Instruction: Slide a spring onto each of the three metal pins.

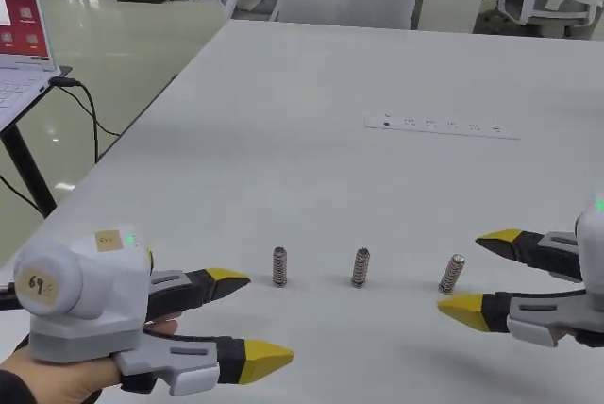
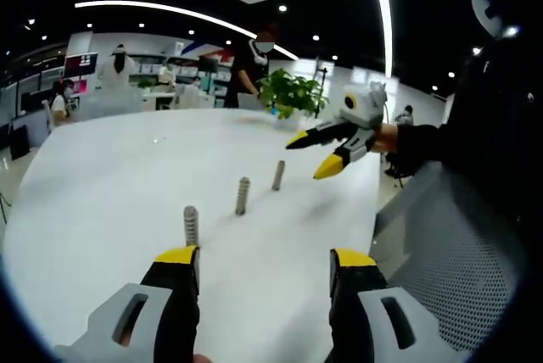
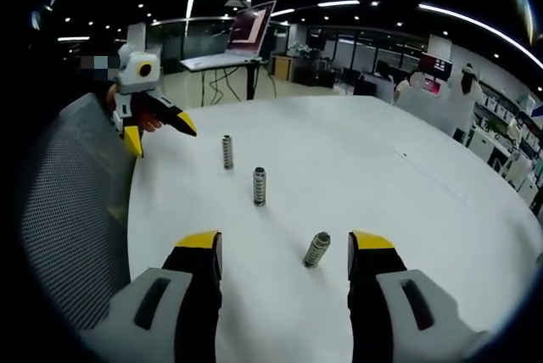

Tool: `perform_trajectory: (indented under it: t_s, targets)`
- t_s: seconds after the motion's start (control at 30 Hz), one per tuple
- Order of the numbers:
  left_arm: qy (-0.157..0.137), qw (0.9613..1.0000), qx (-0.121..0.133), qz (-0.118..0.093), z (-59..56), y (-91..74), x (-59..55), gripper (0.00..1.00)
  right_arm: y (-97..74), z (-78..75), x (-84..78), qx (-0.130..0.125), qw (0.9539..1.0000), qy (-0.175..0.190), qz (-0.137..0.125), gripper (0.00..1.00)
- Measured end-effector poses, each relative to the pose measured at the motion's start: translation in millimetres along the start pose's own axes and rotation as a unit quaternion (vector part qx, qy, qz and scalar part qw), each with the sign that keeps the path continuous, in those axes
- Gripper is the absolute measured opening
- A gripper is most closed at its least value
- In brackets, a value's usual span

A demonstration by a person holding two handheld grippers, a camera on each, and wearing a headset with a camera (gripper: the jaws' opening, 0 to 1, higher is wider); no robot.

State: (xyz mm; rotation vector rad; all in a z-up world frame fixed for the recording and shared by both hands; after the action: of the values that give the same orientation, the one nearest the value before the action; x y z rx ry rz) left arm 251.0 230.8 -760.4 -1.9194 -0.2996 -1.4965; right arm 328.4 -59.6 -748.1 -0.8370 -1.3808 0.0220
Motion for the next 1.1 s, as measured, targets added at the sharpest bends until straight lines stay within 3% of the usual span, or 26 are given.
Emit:
perform_trajectory:
  t_s: [0.4,0.5,1.1]
  targets:
    - [-0.007,1.0,0.004,0.003,0.6,0.9,-1.4,0.6,-1.7,7.3,-12.9,-0.006,0.9992,0.018,-0.036,0.77]
    - [-0.011,0.9999,0.007,0.001,1.6,0.8,-1.6,0.61,-0.8,10.3,-13.6,-0.002,0.9979,0.034,-0.055,0.83]
    - [-0.021,0.9996,0.018,0.003,5.1,0.3,-3.7,0.7,1.8,13.5,-12.7,-0.001,0.9982,0.033,-0.05,0.89]
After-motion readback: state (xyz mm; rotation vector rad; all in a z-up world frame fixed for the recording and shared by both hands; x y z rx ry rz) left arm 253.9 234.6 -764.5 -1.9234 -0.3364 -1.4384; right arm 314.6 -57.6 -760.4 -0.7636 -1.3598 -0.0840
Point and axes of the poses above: the centre of the closed fingertips' face, and the gripper's own axes: y roughly forward along the fingers, z roughly to its left, x roughly out of its top, the point moved 8 cm from there along -y, roughly backward along the fingers, and after that the axes turned 4 degrees about y, right-handed, at the moved point
